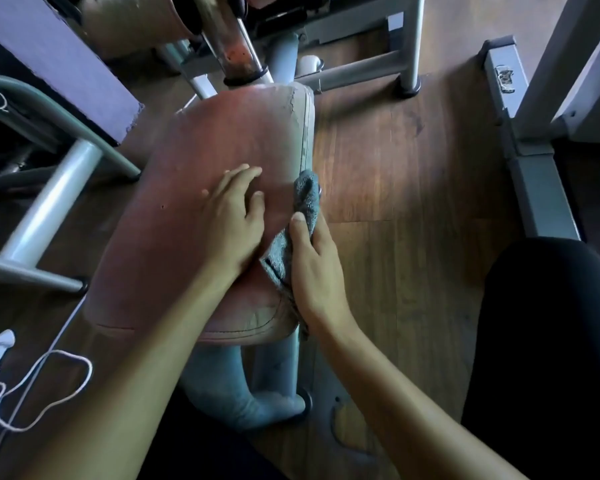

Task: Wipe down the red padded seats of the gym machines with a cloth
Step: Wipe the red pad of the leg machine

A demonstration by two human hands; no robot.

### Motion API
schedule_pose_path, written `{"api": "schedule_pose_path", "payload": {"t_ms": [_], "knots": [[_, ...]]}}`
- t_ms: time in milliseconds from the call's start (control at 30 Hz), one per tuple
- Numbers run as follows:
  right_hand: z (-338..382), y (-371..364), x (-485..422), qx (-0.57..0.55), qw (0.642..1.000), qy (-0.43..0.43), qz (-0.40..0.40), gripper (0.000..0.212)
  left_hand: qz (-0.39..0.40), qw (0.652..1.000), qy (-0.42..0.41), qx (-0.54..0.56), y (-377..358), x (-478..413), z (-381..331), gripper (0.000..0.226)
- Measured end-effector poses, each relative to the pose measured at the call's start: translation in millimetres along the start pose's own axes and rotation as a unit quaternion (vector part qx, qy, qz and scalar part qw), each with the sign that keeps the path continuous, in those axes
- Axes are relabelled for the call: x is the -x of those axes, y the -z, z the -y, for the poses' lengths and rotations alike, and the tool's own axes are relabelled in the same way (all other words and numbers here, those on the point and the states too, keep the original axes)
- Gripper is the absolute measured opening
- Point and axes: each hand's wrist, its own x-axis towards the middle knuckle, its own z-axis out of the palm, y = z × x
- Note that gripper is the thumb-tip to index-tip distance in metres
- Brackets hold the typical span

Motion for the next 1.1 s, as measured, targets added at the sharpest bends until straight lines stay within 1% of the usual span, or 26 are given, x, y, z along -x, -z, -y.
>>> {"api": "schedule_pose_path", "payload": {"t_ms": [67,233,400,500,600,633,733,800,867,933,1033,1100], "knots": [[-3.6,0.1,29.8,-0.024,1.0,0.007,0.0,0.044,0.002,1.0,-0.004,-0.016,8.1,24.3,3.0,0.051],[-14.5,-1.1,94.8,-0.035,0.999,-0.01,0.019,0.053,0.009,0.999,-0.007,-0.05,11.5,40.2,1.2,0.053],[0.7,-0.7,65.7,-0.044,0.999,0.006,0.0,0.039,0.015,0.998,0.005,-0.057,9.9,41.2,-1.2,0.055],[-2.5,-2.4,82.0,-0.034,0.999,-0.009,0.001,0.043,0.013,0.998,-0.001,-0.059,8.7,42.3,0.2,0.05],[-7.7,-4.4,108.5,-0.017,1.0,-0.014,0.013,0.055,0.01,0.999,0.004,-0.053,9.5,43.4,-0.9,0.055],[-7.8,-3.8,103.7,-0.016,1.0,-0.011,0.009,0.053,0.011,0.999,0.004,-0.051,9.7,44.1,-0.9,0.055],[-2.4,-0.4,86.9,-0.032,0.999,-0.003,0.002,0.039,0.013,0.999,0.008,-0.046,9.8,44.3,-1.4,0.049],[-7.3,1.7,104.6,-0.028,0.999,-0.012,0.015,0.041,0.009,0.999,0.014,-0.043,8.8,44.0,-2.5,0.052],[-12.1,1.1,127.2,-0.016,0.999,-0.026,0.042,0.053,0.007,0.999,0.017,-0.037,7.8,42.9,-3.0,0.058],[-14.4,-0.6,121.2,-0.018,0.999,-0.029,0.033,0.058,0.01,0.999,0.02,-0.033,6.8,43.2,-1.8,0.058],[-11.2,-1.2,95.4,-0.016,1.0,-0.022,0.011,0.048,0.013,0.999,0.015,-0.039,7.1,43.2,-0.6,0.053],[-14.1,-0.8,108.2,-0.014,0.999,-0.031,0.018,0.049,0.012,0.999,0.019,-0.043,6.6,43.0,-0.1,0.049]]}}
